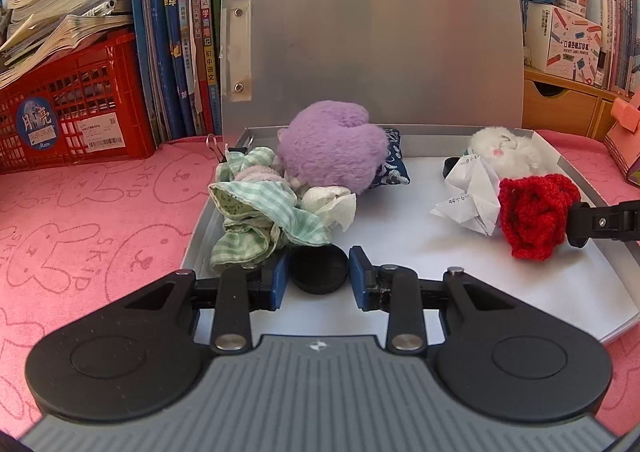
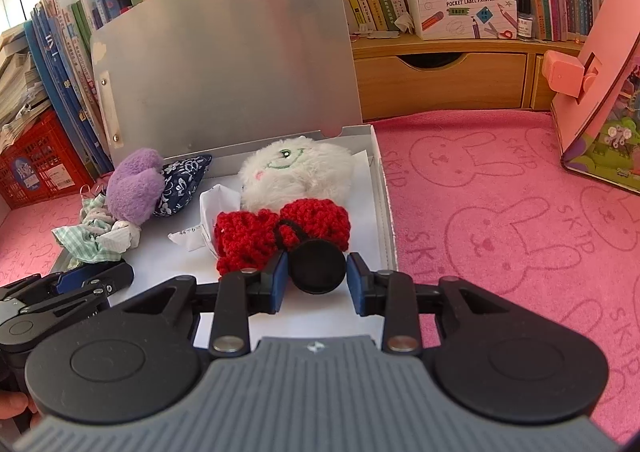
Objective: Organize objects
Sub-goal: 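Open left tool to drop its lid while right tool releases its lid, then move left tool to the white paper bundle while right tool approaches a black lid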
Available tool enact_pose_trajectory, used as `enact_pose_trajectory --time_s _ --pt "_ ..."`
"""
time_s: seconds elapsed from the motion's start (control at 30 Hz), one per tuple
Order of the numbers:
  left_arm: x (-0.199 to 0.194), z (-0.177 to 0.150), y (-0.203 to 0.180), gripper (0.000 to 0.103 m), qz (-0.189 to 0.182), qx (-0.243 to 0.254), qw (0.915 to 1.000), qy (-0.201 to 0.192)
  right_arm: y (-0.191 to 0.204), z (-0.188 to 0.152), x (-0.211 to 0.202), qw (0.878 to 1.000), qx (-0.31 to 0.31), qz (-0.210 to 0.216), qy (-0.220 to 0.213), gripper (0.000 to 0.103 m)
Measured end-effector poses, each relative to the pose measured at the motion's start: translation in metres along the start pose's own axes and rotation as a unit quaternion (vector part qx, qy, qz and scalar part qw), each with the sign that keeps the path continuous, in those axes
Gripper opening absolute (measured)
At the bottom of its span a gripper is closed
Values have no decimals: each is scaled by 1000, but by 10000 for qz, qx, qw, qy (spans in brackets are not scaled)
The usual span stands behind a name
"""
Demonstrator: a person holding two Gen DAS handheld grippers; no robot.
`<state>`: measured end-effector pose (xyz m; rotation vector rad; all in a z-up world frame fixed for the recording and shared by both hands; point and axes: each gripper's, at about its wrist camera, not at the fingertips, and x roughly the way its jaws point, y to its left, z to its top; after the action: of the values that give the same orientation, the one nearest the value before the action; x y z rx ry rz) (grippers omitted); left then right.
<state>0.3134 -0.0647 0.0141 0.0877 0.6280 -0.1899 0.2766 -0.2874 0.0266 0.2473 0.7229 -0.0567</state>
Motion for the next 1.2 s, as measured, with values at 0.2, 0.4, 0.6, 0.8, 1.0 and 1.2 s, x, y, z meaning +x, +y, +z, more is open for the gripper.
enact_pose_trajectory --time_s 0.2,0.4,0.6,0.8,1.0,1.2 --pt "-12 -4 -4 52 -9 145 9999 -22 -4 -7 -10 10000 35 74 -44 57" --pt "-44 -6 -7 68 -19 236 9995 -208 -2 -15 -36 9997 -117 92 -172 61" --pt "-88 -10 -10 77 -221 317 9981 -478 4 -35 -74 9984 -433 198 -320 66" --pt "-144 -36 -13 79 -711 357 9952 -574 5 -60 -116 9965 -555 420 -459 72" --pt "-198 -76 -20 83 -1180 392 9903 -627 6 -94 -158 9936 -811 462 -635 76" --pt "-238 -121 -22 84 -1443 275 9876 -556 8 -134 -194 9890 -1136 403 -857 79"
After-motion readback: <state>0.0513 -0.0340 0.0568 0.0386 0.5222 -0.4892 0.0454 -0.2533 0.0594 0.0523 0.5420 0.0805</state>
